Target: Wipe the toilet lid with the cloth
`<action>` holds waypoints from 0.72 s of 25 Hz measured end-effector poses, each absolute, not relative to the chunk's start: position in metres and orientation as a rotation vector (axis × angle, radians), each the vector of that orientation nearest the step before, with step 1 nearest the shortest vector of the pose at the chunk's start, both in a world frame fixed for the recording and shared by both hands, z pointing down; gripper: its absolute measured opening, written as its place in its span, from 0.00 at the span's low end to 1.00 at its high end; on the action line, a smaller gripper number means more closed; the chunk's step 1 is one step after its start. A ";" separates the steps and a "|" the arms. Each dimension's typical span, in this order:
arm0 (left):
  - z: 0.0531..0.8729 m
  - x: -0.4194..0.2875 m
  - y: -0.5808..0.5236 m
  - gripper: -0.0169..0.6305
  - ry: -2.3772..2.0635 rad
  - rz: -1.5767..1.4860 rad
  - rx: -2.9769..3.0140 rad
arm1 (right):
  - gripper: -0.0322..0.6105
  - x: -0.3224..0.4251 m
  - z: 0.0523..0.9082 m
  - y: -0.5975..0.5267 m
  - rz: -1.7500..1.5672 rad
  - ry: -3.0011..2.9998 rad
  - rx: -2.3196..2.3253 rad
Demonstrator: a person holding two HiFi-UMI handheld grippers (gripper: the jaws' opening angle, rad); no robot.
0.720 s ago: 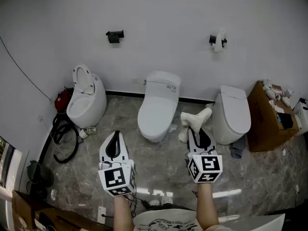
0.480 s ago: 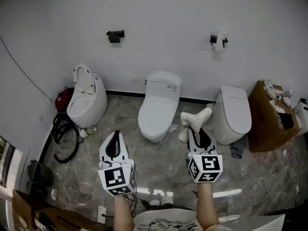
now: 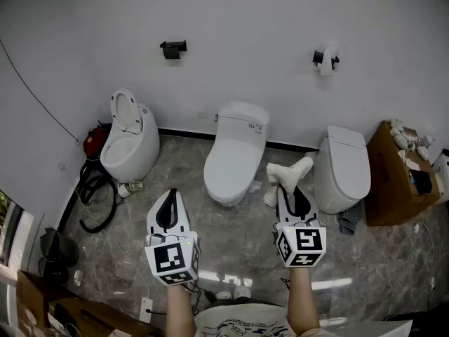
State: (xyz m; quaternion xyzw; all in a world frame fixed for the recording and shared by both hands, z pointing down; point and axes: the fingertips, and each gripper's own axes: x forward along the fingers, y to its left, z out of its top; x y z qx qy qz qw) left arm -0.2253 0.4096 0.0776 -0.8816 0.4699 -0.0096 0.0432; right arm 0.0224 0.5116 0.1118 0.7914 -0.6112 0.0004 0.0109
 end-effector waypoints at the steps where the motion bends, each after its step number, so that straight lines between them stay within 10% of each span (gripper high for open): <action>1: 0.079 -0.224 0.410 0.05 1.445 -0.029 -2.694 | 0.23 0.024 0.113 0.511 -0.002 -1.911 2.463; 18: 0.101 -0.199 0.376 0.05 1.515 -0.078 -2.685 | 0.23 0.052 0.132 0.472 0.052 -1.963 2.407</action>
